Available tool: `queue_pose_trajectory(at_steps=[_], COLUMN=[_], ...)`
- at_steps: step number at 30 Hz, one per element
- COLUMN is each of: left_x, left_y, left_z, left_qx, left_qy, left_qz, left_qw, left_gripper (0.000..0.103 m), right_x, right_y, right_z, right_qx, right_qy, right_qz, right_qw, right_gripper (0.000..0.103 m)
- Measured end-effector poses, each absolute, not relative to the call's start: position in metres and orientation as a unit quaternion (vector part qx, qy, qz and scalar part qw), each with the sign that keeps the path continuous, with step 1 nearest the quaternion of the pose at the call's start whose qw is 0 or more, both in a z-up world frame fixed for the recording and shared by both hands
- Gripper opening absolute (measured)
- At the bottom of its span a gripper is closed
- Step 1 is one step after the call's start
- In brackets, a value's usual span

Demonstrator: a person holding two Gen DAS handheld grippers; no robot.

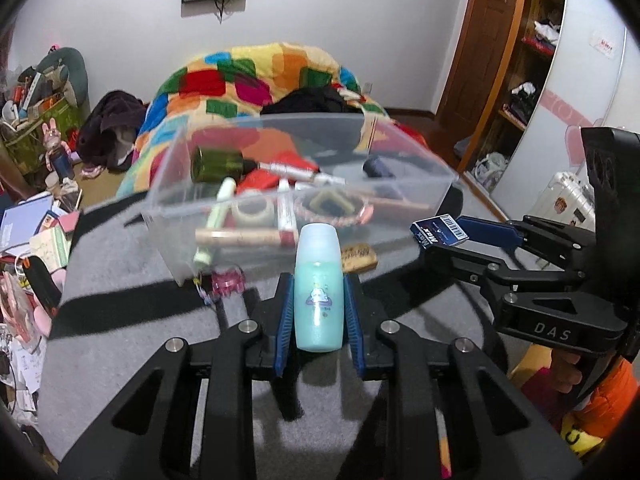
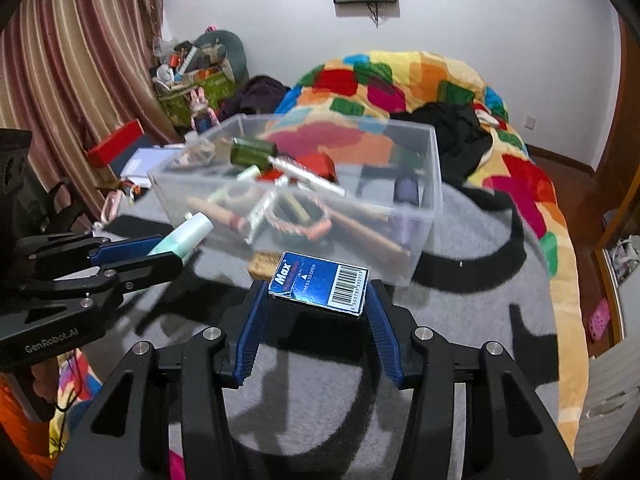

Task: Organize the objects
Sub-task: 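Drop light blue bottle into box with left tool while right tool drops Max box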

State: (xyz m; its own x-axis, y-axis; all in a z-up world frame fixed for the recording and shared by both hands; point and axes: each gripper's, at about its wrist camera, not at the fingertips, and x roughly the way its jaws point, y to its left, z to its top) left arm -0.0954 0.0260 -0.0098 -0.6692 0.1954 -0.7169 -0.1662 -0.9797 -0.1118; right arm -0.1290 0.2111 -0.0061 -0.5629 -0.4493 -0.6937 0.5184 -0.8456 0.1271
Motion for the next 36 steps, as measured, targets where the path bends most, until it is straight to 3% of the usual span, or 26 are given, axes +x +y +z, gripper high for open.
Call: queue_pose_trajectory(at_steps=[16,33,36], left_x=[-0.143,-0.195,-0.19], left_y=[0.012,0.009,0.007], left_z=[0.02,-0.013,-0.011], left_qx=[-0.368,-0.417,-0.414], left_qy=[-0.058,-0.086,-0.089], left_qz=[0.923,0.901,0.902], left_qw=[0.092,0.076,0.084], left_gripper=[0.024,0.024,0.024], right_x=[-0.154,-0.201,-0.197], right_y=[0.201,0.179,0.178], right_z=[0.043,0.003,0.004], right_qx=[0.324,0.372,0.367], right_qy=[0.028,0.058,0.067], right_qz=[-0.907,-0.894,-0.895], right_qw=[0.269,0.245,0.245], right_gripper=[0.046,0.047,0.051])
